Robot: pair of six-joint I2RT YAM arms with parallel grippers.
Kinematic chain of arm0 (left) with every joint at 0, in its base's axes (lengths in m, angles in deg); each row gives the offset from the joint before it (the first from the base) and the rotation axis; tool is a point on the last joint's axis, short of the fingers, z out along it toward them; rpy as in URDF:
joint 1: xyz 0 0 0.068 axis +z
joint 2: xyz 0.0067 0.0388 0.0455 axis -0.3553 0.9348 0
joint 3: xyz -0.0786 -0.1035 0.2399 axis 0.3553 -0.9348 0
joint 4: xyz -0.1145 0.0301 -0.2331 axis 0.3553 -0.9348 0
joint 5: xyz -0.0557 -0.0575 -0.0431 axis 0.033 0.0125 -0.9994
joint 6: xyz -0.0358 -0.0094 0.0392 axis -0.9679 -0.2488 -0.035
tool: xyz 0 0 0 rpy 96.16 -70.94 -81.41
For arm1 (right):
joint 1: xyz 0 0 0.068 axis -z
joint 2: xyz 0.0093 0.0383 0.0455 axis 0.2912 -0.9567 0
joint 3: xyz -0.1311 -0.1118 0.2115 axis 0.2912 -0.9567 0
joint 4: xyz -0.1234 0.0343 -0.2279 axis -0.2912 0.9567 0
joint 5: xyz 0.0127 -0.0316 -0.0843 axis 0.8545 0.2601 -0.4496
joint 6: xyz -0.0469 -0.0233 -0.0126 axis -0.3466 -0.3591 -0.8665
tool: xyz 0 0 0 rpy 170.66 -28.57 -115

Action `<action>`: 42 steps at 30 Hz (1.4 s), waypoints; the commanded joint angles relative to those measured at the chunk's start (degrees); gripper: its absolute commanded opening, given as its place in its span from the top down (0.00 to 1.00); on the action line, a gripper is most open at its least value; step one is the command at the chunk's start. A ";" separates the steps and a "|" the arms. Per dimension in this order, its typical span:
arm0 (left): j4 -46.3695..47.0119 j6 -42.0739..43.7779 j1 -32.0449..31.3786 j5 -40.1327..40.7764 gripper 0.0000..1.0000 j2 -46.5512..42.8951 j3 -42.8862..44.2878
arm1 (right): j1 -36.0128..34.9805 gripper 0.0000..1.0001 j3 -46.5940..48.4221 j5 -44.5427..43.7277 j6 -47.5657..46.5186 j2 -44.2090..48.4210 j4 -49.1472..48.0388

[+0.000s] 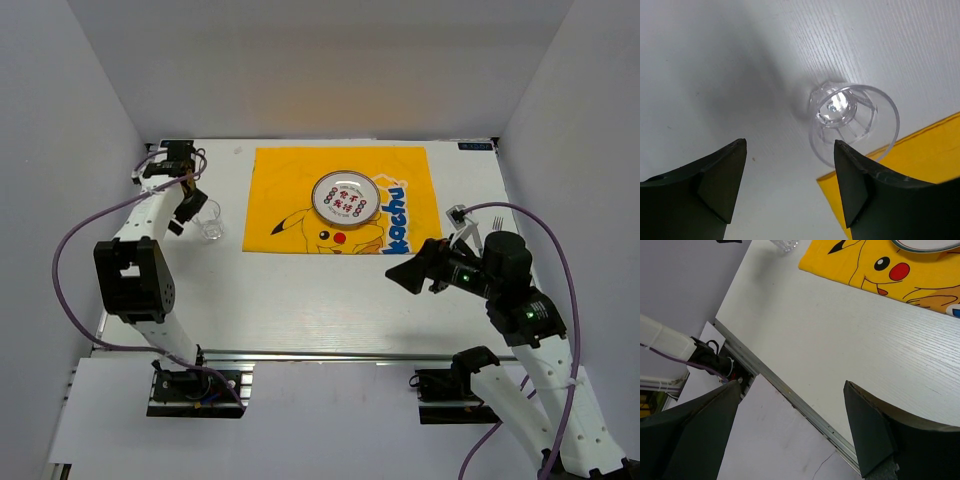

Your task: Set the dinner table for one person

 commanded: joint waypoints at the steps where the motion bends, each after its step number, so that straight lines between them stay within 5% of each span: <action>1: 3.94 1.27 1.27 -2.05 0.20 2.99 0.63 | 0.13 0.11 -0.12 1.31 0.13 0.84 -2.05; 6: 7.37 2.33 1.79 -4.25 0.29 6.69 0.46 | 0.12 0.11 -0.47 1.66 0.57 0.75 -2.23; 10: 7.46 1.89 1.79 -4.42 0.77 7.13 -0.42 | 0.12 0.11 -0.64 1.57 0.48 -0.04 -2.75; 13: 7.11 2.24 1.19 -3.29 1.00 5.11 -0.77 | -0.05 0.11 -1.52 2.10 0.39 -1.70 -4.94; 16: 7.46 5.31 -0.22 -3.45 1.00 1.87 -0.42 | -0.84 0.11 0.05 0.61 -1.36 -7.84 -5.74; 20: 15.88 12.17 -4.16 -13.62 1.00 -8.13 -6.91 | -4.16 0.11 5.93 -9.92 -3.38 -18.39 -4.60; 29: 17.40 15.08 -17.26 -21.82 1.00 -16.34 -12.37 | -14.62 0.11 31.24 -31.62 -5.05 -45.80 -1.53; 37: 14.59 14.73 -30.71 -17.43 1.00 -12.31 -7.64 | -25.61 0.11 56.19 -42.01 -6.72 -62.25 9.88; 42: 14.23 13.93 -33.18 -15.15 1.00 -13.61 -6.40 | -28.08 0.11 54.47 -45.36 -5.58 -66.05 8.95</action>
